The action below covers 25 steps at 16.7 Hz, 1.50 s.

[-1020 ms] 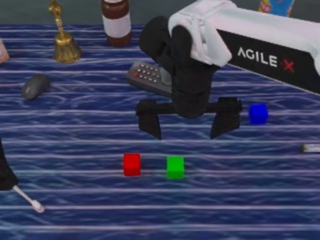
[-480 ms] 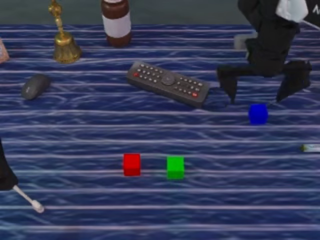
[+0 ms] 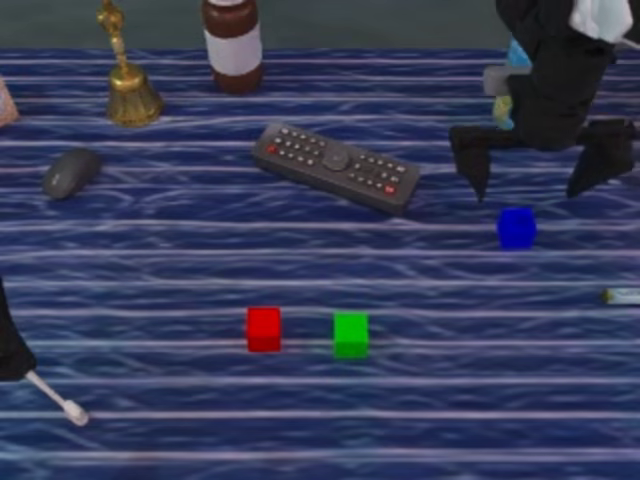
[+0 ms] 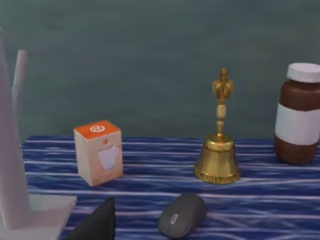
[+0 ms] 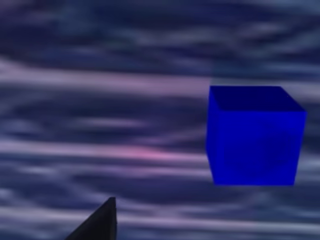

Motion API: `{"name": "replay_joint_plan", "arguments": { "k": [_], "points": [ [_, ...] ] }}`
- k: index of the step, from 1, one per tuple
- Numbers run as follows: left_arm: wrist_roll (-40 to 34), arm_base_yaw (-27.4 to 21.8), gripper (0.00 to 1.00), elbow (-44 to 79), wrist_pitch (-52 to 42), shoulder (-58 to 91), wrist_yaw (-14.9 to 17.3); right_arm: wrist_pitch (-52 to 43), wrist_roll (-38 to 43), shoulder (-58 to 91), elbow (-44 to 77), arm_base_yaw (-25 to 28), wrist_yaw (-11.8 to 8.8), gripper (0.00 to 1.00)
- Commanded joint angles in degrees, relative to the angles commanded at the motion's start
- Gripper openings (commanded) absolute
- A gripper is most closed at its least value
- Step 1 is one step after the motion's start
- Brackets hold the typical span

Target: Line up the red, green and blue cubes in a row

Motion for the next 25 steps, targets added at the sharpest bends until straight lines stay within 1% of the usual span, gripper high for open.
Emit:
{"name": "replay_joint_plan", "arguments": {
  "k": [7,12,25],
  "points": [
    [0.0,0.0,1.0,0.0,0.0,0.0,0.0,14.32,0.03,4.92,-9.03,-0.06,0.03,1.0],
    [0.0,0.0,1.0,0.0,0.0,0.0,0.0,15.63,0.04,5.55,-10.01,-0.06,0.03,1.0],
    [0.0,0.0,1.0,0.0,0.0,0.0,0.0,15.63,0.04,5.55,-10.01,-0.06,0.03,0.02]
  ]
}}
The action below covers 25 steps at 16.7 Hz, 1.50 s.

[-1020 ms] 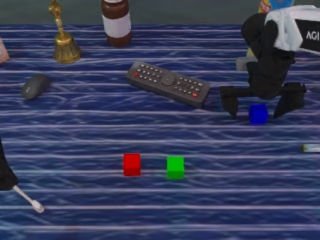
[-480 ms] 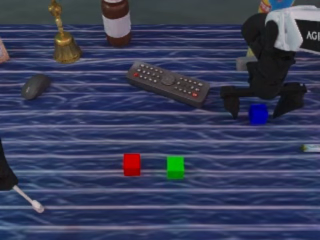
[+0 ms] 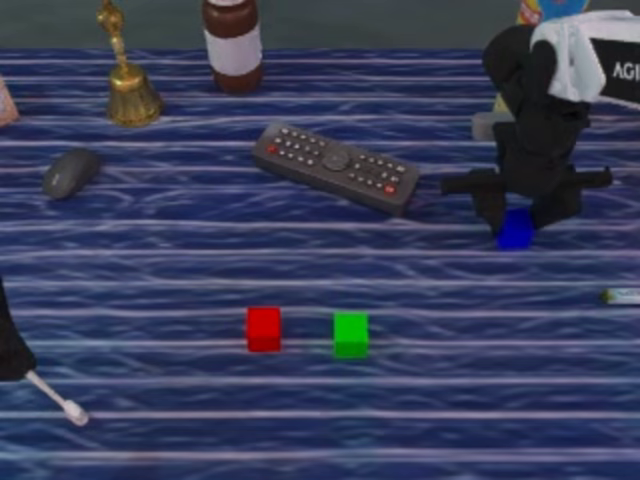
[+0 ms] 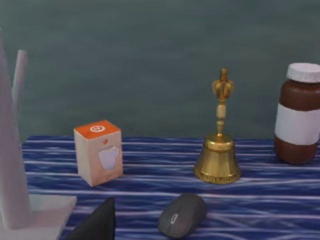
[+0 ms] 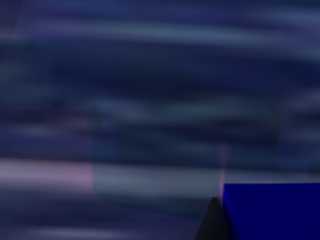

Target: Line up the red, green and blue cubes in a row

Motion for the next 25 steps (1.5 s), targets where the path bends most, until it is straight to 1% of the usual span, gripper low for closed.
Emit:
{"name": "replay_joint_plan", "arguments": {
  "k": [1,8,9,10,12,16,18,23,25],
  "points": [
    [0.0,0.0,1.0,0.0,0.0,0.0,0.0,0.0,0.0,0.0,0.0,0.0,0.0,0.0],
    [0.0,0.0,1.0,0.0,0.0,0.0,0.0,0.0,0.0,0.0,0.0,0.0,0.0,0.0],
    [0.0,0.0,1.0,0.0,0.0,0.0,0.0,-0.71,-0.26,-2.27,0.62,0.01,0.49,0.0],
    [0.0,0.0,1.0,0.0,0.0,0.0,0.0,-0.9,-0.25,-2.3,0.81,0.01,0.48,0.0],
    [0.0,0.0,1.0,0.0,0.0,0.0,0.0,-3.1,-0.29,-2.85,2.62,0.16,0.47,0.0],
    [0.0,0.0,1.0,0.0,0.0,0.0,0.0,-11.81,-0.36,-5.24,8.14,0.47,0.45,0.0],
    [0.0,0.0,1.0,0.0,0.0,0.0,0.0,-13.8,-0.36,-6.18,9.74,0.52,0.44,0.0],
    [0.0,0.0,1.0,0.0,0.0,0.0,0.0,-13.71,-0.14,-6.22,9.58,0.33,0.41,0.0],
    [0.0,0.0,1.0,0.0,0.0,0.0,0.0,-13.01,1.67,-8.17,7.5,1.95,0.42,0.0]
  ]
}}
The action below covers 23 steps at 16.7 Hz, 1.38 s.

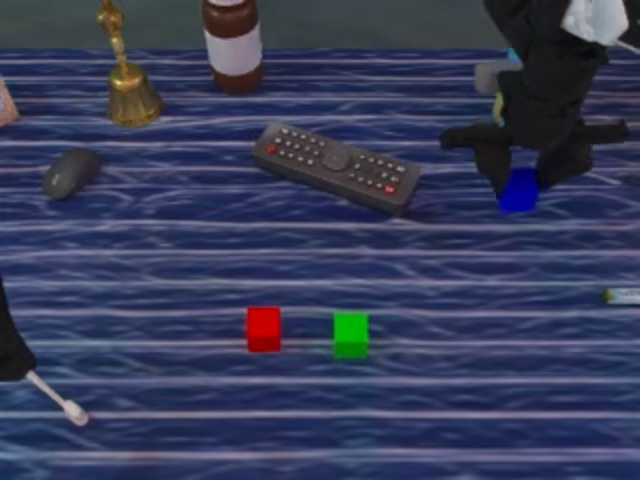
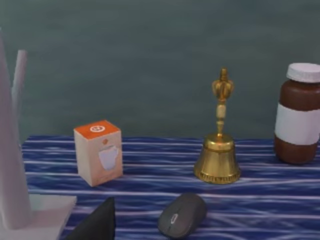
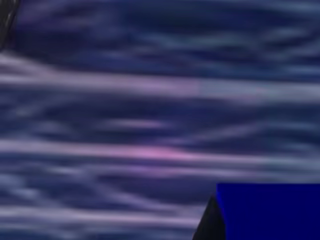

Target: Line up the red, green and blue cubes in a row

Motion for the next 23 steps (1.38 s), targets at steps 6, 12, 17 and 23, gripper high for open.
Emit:
{"name": "replay_joint_plan", "arguments": {
  "k": [6,12,17,23],
  "points": [
    [0.0,0.0,1.0,0.0,0.0,0.0,0.0,4.12,12.47,-12.27,-17.98,11.11,0.12,0.0],
    [0.0,0.0,1.0,0.0,0.0,0.0,0.0,6.18,18.77,-18.25,-25.01,16.65,0.22,0.0],
    [0.0,0.0,1.0,0.0,0.0,0.0,0.0,8.41,18.77,-17.27,-26.55,16.48,0.14,0.0],
    [0.0,0.0,1.0,0.0,0.0,0.0,0.0,19.93,19.02,-13.15,-33.51,16.84,0.25,0.0]
  ]
}}
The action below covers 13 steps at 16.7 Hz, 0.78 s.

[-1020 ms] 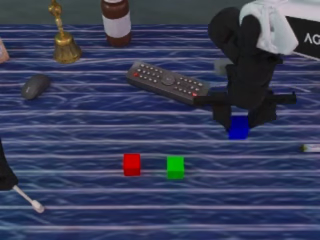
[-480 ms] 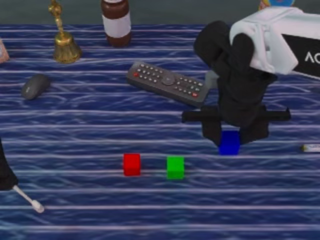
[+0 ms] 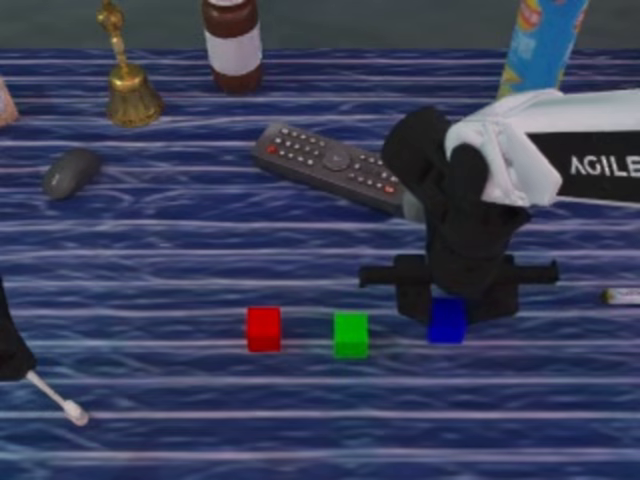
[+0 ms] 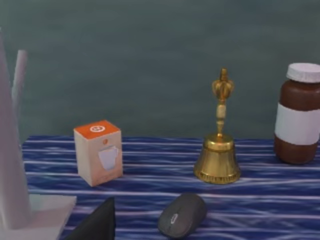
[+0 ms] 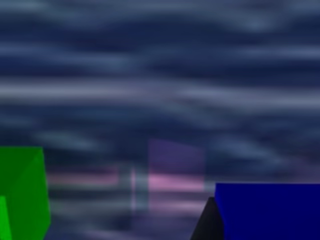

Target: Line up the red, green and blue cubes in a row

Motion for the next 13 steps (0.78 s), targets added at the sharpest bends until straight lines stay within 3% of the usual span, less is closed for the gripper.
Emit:
{"name": "replay_joint_plan", "arguments": {
  "k": [4,13],
  "points": [
    [0.0,0.0,1.0,0.0,0.0,0.0,0.0,0.53,0.04,0.3,-0.39,0.03,0.01,0.0],
    [0.0,0.0,1.0,0.0,0.0,0.0,0.0,0.53,0.04,0.3,-0.39,0.03,0.01,0.68]
  ]
}}
